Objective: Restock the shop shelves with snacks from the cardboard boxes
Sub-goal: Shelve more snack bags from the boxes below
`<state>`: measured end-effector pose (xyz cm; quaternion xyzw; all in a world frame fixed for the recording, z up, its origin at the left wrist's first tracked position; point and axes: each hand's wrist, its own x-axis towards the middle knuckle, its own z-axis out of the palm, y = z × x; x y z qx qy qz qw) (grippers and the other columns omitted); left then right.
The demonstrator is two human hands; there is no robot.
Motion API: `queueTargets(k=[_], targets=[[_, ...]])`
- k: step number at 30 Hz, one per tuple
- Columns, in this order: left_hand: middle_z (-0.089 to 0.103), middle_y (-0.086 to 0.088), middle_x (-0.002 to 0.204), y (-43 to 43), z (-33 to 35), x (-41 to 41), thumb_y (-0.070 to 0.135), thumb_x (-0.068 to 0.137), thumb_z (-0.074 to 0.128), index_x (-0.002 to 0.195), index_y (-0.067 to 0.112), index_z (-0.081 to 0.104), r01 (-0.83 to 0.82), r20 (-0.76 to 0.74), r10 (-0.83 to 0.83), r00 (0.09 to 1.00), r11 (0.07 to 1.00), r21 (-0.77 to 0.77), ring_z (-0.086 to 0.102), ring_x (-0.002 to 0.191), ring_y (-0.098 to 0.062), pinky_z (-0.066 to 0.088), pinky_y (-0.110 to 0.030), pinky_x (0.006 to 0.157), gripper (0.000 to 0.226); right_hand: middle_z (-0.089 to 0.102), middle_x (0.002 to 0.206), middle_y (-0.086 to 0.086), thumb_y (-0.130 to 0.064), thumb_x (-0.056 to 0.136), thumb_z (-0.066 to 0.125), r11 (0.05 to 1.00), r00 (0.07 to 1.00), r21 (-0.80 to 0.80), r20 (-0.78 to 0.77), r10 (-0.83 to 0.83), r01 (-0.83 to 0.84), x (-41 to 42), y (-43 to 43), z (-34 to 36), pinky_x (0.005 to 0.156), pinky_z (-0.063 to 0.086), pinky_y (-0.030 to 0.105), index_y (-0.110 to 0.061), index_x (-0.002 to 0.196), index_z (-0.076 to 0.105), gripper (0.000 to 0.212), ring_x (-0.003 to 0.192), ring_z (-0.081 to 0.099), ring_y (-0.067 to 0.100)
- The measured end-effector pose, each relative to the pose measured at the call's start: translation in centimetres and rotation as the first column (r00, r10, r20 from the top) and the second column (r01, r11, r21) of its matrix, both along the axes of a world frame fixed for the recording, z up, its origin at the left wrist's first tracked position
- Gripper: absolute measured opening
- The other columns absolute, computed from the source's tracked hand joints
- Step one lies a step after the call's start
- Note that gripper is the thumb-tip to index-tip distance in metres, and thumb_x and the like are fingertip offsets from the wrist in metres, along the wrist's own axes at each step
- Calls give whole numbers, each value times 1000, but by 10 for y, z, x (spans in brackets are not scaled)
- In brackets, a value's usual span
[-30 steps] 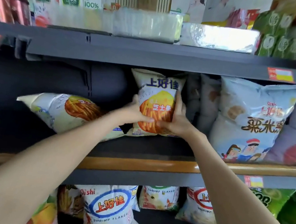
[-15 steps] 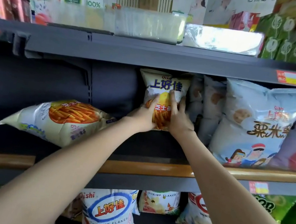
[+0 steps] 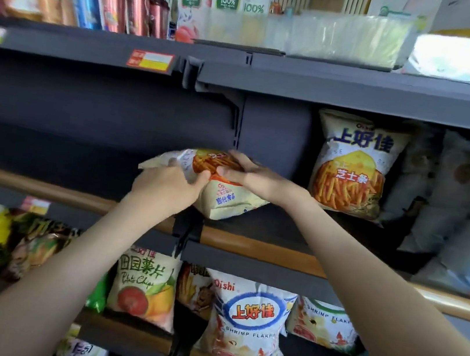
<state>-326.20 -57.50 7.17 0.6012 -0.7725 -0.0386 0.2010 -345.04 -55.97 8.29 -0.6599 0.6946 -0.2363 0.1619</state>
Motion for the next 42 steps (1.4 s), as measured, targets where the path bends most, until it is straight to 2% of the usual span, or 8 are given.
queueTargets(k=[2,5,8,11,17,28,34,42], targets=[[50,-13,136,-9,0,-3,73,88,29,148,14,24,104,-264,-44,964,970,218,51,119,-32,41,-33,85,84,26,157,-2,-79,78,48,998,997,64,71,-1,-4,8,-7,2,116,23,38,-44,150,13,87,143,27,26],[46,-6,141,-11,4,-8,73,80,53,151,25,10,356,-627,-37,778,849,392,47,127,-24,40,-39,104,96,43,140,-5,-56,86,60,996,948,74,316,32,-58,3,-1,6,91,45,27,-31,147,22,76,113,54,13],[31,-3,151,-7,8,-10,41,83,72,150,33,-11,506,-693,-137,707,783,362,39,129,-18,35,-35,101,107,45,134,-8,-51,82,67,997,950,76,313,-11,-13,-16,12,4,92,47,39,-40,140,23,73,111,54,13],[29,3,152,-2,6,-13,26,82,75,147,41,-18,637,-728,-239,643,694,335,38,125,-16,35,-38,95,115,42,141,-4,-57,63,81,999,918,4,396,31,-36,-29,31,0,105,42,46,-55,142,13,105,123,51,21],[34,3,146,10,0,-28,20,84,73,147,42,-20,713,-621,-514,592,693,106,50,119,-9,42,-16,89,114,17,145,-4,-31,78,79,976,970,-218,242,28,26,-45,73,-13,102,32,28,-51,147,-8,113,128,31,16],[28,-6,154,15,-11,-94,20,92,63,144,43,-23,847,-454,-747,486,530,35,47,127,-12,39,-29,107,103,0,155,12,-23,65,89,868,977,-450,48,-209,208,-91,127,-27,118,6,35,-26,151,-14,134,144,-3,12],[15,-19,157,22,-13,-153,17,88,69,149,31,-22,863,-139,-857,496,504,-27,34,138,-30,24,-22,107,110,-9,157,24,-25,64,88,792,887,-486,-72,-457,368,-117,146,-40,116,15,48,-22,151,-15,135,148,-7,32],[21,-25,151,17,-17,-183,16,88,67,148,31,-24,835,-34,-839,543,544,-81,42,131,-38,35,-46,110,110,0,157,21,-34,77,78,777,823,-405,-95,-560,482,-130,143,-40,110,29,54,-38,150,-15,118,140,20,49]])
